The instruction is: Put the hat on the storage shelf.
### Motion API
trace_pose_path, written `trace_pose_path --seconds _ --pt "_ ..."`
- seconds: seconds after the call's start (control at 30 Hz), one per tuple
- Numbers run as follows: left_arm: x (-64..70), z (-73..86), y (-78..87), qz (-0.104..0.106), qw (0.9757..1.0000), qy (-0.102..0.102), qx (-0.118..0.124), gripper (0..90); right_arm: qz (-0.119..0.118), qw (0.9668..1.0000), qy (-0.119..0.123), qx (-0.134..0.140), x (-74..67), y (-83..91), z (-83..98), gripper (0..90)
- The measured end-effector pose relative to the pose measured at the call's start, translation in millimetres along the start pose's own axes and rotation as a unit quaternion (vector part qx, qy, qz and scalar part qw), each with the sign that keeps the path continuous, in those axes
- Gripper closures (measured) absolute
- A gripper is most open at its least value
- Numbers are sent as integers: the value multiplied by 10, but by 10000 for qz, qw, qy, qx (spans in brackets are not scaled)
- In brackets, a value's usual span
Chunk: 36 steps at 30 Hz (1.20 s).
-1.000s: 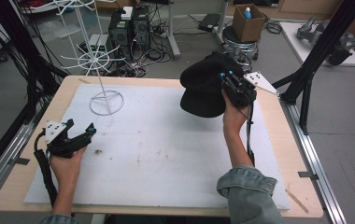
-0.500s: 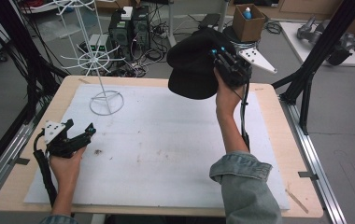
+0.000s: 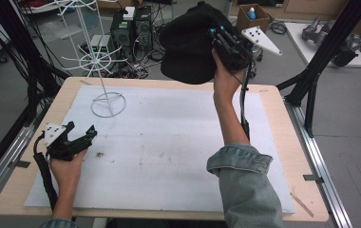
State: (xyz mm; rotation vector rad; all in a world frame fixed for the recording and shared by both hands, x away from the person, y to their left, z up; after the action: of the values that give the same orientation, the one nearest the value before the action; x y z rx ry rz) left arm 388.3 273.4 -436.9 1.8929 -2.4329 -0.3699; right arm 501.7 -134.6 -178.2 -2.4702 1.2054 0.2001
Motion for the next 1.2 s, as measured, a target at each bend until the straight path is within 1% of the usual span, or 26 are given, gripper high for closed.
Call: trace_pose_path --seconds 0.03,0.4,0.53,0.57,0.6,0.63,0.83,1.03,1.13,1.2 --pt "1 2 0 10 10000 -5 -13 199 -54 10000 5 32 -57 -37 -49 867" --pt "5 2 -5 25 10000 5 -5 199 -441 9987 13 246 -375 -259 -286 867" --pt "10 2 -10 27 10000 -3 4 199 -610 9974 -85 361 -498 -337 -397 867" --pt "10 2 -10 27 10000 -3 4 199 -610 9974 -85 361 -498 -337 -397 867" --pt "13 0 -10 37 10000 2 14 199 -718 9964 -156 426 -558 -373 -451 867" --pt "12 2 -9 36 10000 8 13 199 -729 9962 -193 437 -586 -390 -475 866" --pt "-6 10 6 42 10000 49 7 199 -926 9941 -207 518 -771 -499 -580 866" --pt "-23 18 23 39 10000 64 8 199 -1168 9903 -453 601 -915 -600 -619 866" --pt "-29 20 27 31 9999 97 20 199 -1261 9889 -494 611 -992 -654 -627 866" --pt "-33 23 31 36 9999 102 15 199 -1355 9873 -544 633 -1044 -685 -632 865"
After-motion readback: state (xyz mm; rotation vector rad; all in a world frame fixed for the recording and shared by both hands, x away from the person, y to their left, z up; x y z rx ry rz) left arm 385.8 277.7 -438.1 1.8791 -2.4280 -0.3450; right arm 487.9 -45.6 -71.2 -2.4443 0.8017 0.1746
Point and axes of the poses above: each handheld gripper's, and its own axes: y roughly backward along the jaws, z roughly out of its underside, x roughly to its right, the point moved 8 cm from there along -y, roughly forward along the jaws, and after that the axes turned 11 degrees about -y, right-handed, at the moved point
